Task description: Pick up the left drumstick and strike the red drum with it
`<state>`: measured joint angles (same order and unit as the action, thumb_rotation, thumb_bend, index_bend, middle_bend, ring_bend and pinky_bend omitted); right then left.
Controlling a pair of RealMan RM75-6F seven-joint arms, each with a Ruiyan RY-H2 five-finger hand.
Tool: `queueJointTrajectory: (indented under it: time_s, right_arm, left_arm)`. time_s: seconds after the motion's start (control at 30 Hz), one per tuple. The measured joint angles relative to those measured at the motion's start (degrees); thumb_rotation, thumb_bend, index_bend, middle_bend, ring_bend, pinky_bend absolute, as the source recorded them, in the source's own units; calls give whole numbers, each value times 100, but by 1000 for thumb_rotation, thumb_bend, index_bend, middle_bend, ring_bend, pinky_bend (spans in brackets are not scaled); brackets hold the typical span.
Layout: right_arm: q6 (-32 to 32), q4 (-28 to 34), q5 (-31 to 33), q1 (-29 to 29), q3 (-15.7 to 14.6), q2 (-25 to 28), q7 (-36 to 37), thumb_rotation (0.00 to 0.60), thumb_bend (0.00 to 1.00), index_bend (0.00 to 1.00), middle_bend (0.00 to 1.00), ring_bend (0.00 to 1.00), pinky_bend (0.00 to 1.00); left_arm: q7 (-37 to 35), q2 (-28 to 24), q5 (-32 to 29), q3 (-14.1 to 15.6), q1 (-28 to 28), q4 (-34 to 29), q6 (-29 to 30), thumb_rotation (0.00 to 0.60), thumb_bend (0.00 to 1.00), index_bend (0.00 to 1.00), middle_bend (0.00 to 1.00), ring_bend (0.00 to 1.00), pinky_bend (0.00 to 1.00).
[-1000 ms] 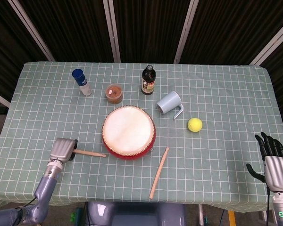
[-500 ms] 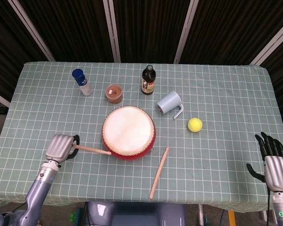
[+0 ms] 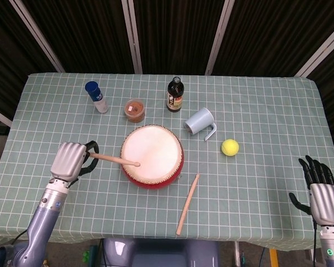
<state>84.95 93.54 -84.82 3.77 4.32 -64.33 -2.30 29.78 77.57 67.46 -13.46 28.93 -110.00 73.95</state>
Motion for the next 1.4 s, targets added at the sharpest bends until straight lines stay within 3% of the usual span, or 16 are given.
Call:
queueJointTrajectory:
  time_s: [0.23,0.4,0.7,0.93,1.03,1.2,1.4]
  right_arm:
    - [-20,-7,7,0,-5,19,94,600,305,0,0,0,73]
    - [-21,-1,5,-8,-14,43,154,600,305,0,0,0,73]
    - [14,20,0,-39,-27,58,196,600,305,0,0,0,72]
    - [41,48,29,-64,-20,78,179,600,305,0,0,0,73]
    - [53,49,40,-77,-19,82,181,600,305,0,0,0,73]
    - [67,47,44,-89,-18,92,185,600,305,0,0,0,73]
    - [61,44,49,-89,-16,90,172,600,305,0,0,0,73]
  left_arm:
    - [-260,1024,107,-533,473,844,295,600,570,713,1000,1000,1000]
    - [165,1438,-117,-644,789,1270,252,600,576,725,1000,1000,1000]
    - [1264,1640,-1244,-397,968,1670,-97,600,594,742,1000,1000,1000]
    - [2982,1342,-3056,-349,1094,1168,-107,600,595,744,1000,1000,1000]
    - [3306,1245,-3461,-425,1097,995,-48,600,594,743,1000,1000,1000]
    - [2695,1057,-2921,-564,1087,647,98,600,595,742,1000,1000,1000]
    - [1456,829,-1103,-818,1100,27,454,600,594,742,1000,1000,1000]
